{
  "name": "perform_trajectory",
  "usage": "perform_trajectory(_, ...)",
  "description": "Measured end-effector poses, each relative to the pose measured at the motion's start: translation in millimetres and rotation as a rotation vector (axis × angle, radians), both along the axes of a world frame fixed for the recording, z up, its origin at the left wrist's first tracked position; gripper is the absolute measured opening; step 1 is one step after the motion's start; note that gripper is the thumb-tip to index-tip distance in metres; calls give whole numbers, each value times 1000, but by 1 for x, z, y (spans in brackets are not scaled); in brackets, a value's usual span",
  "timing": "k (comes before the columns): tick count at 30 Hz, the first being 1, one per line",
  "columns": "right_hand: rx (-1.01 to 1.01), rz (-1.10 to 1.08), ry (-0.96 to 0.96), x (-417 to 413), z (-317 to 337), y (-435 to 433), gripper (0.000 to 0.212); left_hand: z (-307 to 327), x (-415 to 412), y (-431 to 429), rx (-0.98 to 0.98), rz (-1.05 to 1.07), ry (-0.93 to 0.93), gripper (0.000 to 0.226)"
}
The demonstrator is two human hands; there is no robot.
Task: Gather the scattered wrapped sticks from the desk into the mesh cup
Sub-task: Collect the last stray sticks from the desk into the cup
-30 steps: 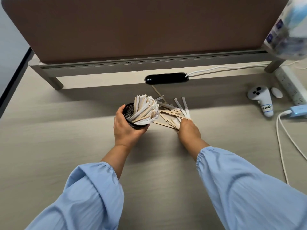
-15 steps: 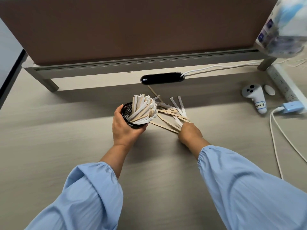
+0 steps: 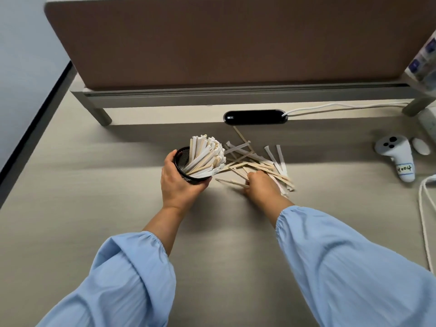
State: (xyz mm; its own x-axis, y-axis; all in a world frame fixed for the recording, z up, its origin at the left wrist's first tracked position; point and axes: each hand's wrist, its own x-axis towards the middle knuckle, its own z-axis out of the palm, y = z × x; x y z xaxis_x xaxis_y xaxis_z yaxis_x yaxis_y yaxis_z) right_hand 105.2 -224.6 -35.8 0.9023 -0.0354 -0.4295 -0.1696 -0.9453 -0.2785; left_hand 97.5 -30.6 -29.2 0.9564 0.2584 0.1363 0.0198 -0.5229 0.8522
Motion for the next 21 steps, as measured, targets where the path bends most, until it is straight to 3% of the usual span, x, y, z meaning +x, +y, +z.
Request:
perform_trajectory(5,-23,53,56,10,-2,7,28,-2,8,11,5,41,-3,100)
perform_trajectory(9,-5,31,-3,14,8,3,21,-5,14,7,4,36,3,99)
perform_trajectory(15,-22,9,-78,25,2,-21,27,-7,22,-10,-5,9,12,102)
perform_trajectory(17,-5,31,-65,26,-2,-26,38,-8,24,-14,-7,2,18,102)
perform_trajectory(21,-111,-25,-197,27,0,-29,80,-8,26,-18,-5,0,21,102)
